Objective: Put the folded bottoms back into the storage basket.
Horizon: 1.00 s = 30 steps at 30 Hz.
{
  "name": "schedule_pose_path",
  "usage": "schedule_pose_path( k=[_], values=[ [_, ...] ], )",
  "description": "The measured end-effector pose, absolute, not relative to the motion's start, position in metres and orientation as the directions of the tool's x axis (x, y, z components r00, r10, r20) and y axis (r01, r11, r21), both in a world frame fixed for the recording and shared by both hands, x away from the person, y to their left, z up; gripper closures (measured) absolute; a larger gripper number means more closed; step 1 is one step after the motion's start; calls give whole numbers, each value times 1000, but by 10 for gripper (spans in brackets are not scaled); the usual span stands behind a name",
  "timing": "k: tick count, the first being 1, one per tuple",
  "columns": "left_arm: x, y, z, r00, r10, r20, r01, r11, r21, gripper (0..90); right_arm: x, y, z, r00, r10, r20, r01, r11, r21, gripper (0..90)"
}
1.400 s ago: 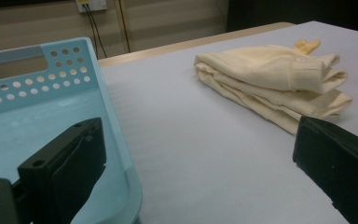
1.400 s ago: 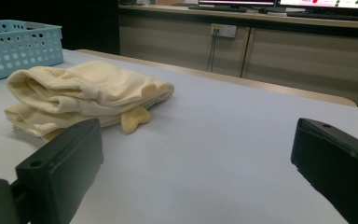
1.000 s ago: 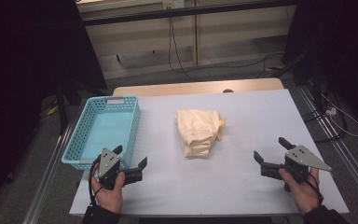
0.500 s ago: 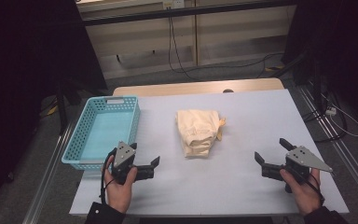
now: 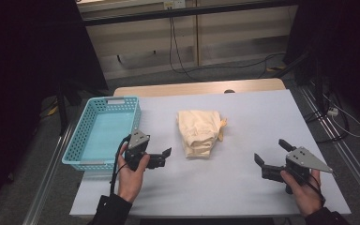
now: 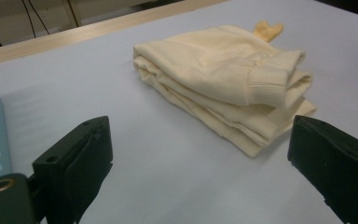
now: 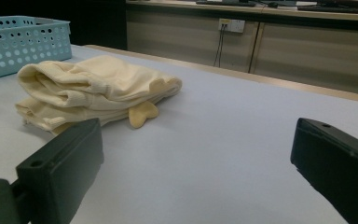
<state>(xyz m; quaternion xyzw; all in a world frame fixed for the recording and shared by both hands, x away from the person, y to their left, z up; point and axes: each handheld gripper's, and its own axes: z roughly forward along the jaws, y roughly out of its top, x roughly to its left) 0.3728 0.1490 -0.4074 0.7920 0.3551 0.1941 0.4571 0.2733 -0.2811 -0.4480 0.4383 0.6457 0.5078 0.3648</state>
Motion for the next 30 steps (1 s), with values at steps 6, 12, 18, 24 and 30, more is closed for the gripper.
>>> schedule_pose_path(
  k=[6,12,18,24,30],
  values=[
    [390,136,-408,675,738,-18,402,-346,848,68,274,-281,-448,-358,933,-21,194,97,976,21],
    [405,127,-407,689,723,-44,422,-351,836,68,274,-279,-448,-365,931,-25,192,102,976,21],
    [417,119,-407,692,721,-27,418,-370,830,80,274,-279,-448,-370,929,-28,197,107,975,23],
    [431,111,-406,693,720,-27,433,-386,815,80,274,-278,-448,-374,927,-29,197,110,974,23],
    [449,107,-408,666,745,-38,469,-379,798,74,274,-278,-449,-380,925,-29,199,112,973,23]
  ],
)
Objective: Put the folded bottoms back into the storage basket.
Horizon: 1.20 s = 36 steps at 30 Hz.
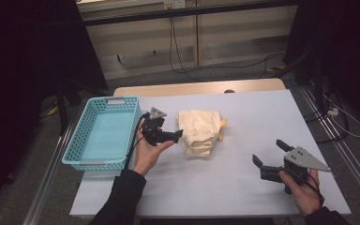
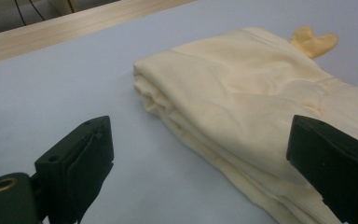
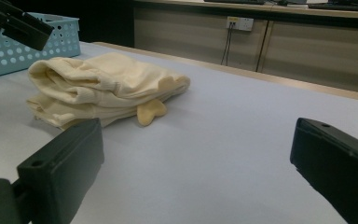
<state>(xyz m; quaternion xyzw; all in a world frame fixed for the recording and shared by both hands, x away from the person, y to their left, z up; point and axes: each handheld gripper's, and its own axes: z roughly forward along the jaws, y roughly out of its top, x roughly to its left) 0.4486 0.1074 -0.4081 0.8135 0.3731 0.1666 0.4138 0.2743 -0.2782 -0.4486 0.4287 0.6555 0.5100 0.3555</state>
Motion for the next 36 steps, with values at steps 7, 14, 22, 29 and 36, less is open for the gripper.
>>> schedule_pose_path(
  k=[7,14,22,29,36],
  values=[
    [465,102,-410,639,767,-53,505,-367,781,87,274,-278,-449,-383,923,-29,199,113,973,23],
    [478,93,-416,612,784,-103,557,-334,761,129,274,-278,-449,-381,924,-28,199,112,974,24],
    [488,88,-423,592,791,-152,621,-328,712,220,274,-278,-449,-383,923,-28,200,113,973,24],
    [492,84,-433,554,797,-240,701,-290,652,331,273,-279,-449,-383,923,-29,198,113,974,24],
    [494,78,-445,527,792,-310,754,-267,600,359,273,-278,-449,-384,923,-30,198,114,974,24]
  ],
)
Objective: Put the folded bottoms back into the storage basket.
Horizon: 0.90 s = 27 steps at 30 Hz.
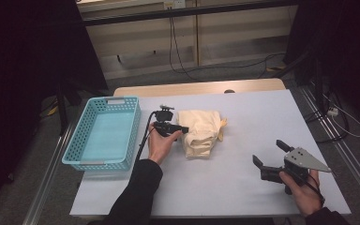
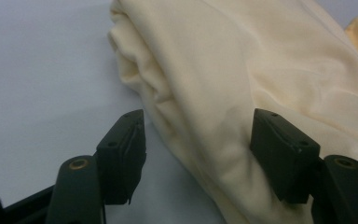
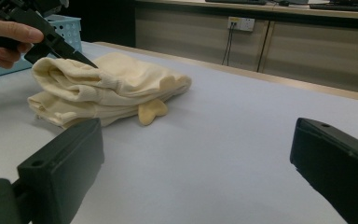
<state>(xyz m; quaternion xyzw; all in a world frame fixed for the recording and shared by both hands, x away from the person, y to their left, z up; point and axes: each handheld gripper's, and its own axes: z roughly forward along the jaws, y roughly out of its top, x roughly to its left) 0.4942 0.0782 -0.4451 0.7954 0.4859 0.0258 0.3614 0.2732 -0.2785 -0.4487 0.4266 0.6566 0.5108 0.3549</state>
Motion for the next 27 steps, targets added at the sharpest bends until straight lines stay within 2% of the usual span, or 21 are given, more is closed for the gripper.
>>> schedule_pose_path(
  k=[8,20,21,27],
  values=[
    [497,76,-452,498,791,-356,783,-234,576,387,273,-278,-449,-387,922,-31,197,116,974,24],
    [491,67,-453,458,828,-322,785,-207,584,394,273,-277,-449,-389,921,-35,197,120,973,26],
    [492,67,-453,462,821,-336,787,-205,582,430,273,-277,-449,-391,920,-37,197,123,973,26],
    [492,66,-453,458,816,-353,795,-199,574,503,274,-278,-449,-390,920,-36,198,122,973,26]
  ],
)
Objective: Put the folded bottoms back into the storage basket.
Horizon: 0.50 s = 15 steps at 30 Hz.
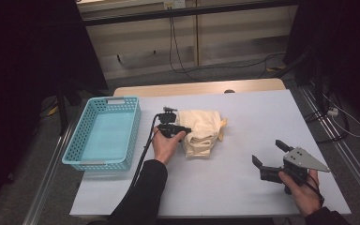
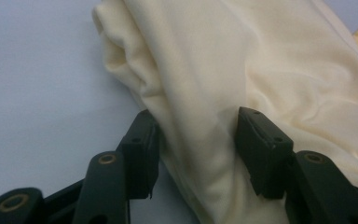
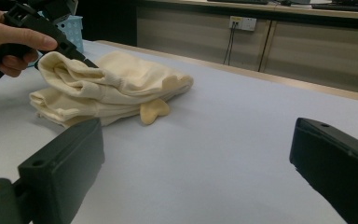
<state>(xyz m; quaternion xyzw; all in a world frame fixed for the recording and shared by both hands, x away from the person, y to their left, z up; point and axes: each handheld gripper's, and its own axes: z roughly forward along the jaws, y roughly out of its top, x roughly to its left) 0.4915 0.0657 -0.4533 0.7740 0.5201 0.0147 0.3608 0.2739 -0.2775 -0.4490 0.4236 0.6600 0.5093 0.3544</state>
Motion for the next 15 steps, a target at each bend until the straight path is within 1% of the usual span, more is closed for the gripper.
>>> schedule_pose_path(
  k=[5,7,9,15],
  values=[
    [494,67,-453,448,812,-376,813,-194,549,555,274,-277,-449,-391,920,-38,197,124,973,26],
    [495,67,-453,445,804,-395,821,-189,539,599,274,-277,-449,-390,920,-38,198,124,972,26],
    [495,67,-454,439,803,-404,826,-183,533,624,274,-277,-449,-391,920,-38,198,124,972,26],
    [494,66,-454,421,799,-430,839,-163,518,682,274,-277,-449,-390,920,-38,197,124,972,26]
  ],
)
